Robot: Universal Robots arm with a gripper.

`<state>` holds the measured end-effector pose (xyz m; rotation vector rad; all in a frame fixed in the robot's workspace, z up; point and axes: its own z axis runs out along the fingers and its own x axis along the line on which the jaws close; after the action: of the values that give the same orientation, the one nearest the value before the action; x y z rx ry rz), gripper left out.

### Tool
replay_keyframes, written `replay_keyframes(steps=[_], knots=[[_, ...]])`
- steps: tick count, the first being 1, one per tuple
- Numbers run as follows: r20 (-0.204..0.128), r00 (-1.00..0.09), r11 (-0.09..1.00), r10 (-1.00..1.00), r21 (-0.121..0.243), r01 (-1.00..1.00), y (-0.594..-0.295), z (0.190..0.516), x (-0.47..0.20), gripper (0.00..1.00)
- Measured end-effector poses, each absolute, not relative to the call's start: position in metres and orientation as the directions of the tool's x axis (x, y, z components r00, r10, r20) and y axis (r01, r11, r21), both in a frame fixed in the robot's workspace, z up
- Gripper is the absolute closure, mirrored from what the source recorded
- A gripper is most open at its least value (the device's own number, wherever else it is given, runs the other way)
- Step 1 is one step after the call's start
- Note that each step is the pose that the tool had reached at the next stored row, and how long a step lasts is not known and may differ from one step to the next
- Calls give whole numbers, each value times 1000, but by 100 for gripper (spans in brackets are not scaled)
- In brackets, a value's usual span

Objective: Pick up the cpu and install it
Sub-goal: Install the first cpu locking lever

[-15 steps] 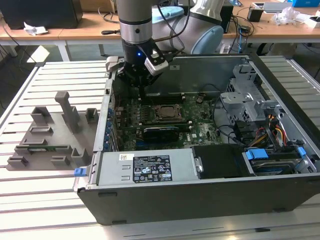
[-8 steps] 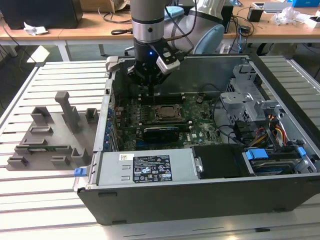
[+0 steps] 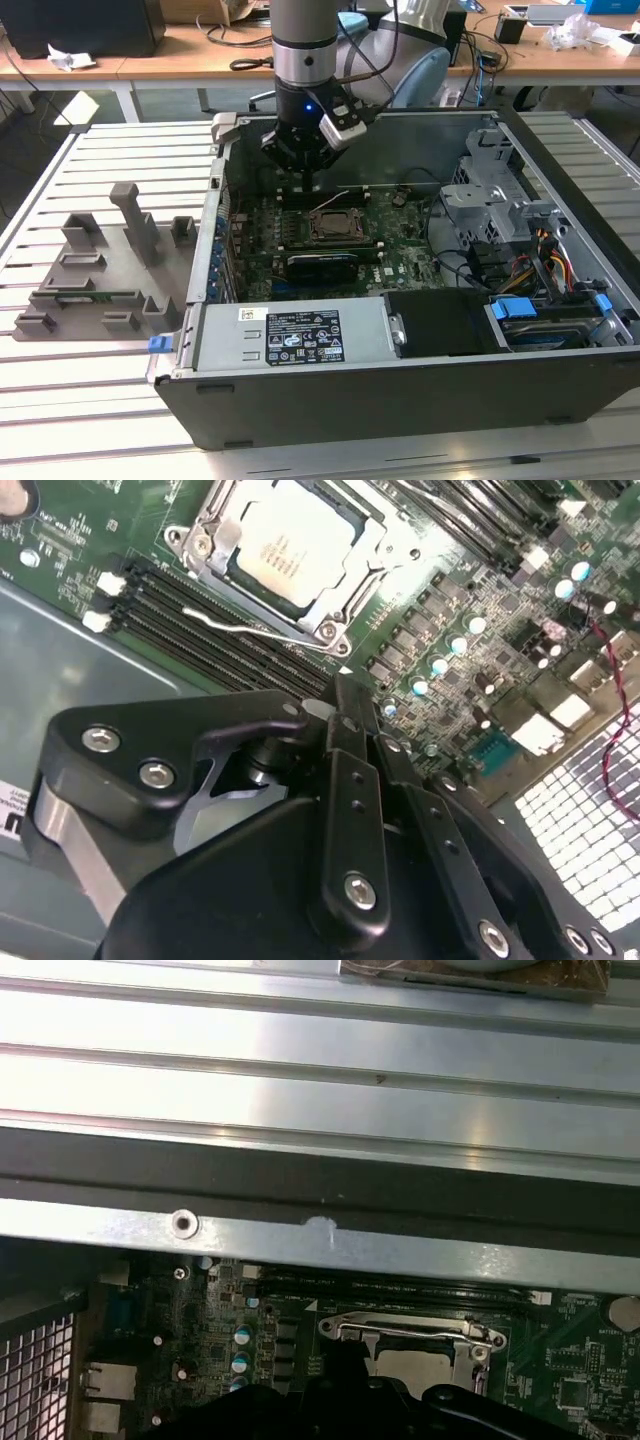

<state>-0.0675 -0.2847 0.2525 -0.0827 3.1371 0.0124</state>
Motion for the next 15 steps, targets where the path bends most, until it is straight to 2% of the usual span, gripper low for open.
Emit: replay_keyframes(steps=[2, 6, 15], knots=[[-4, -1000, 1000, -20, 8, -20, -285, 250, -68, 89], [-4, -1000, 998, 2, 67, 1, -285, 248, -66, 89], [1, -1000, 998, -3, 69, -3, -284, 226, -45, 89]])
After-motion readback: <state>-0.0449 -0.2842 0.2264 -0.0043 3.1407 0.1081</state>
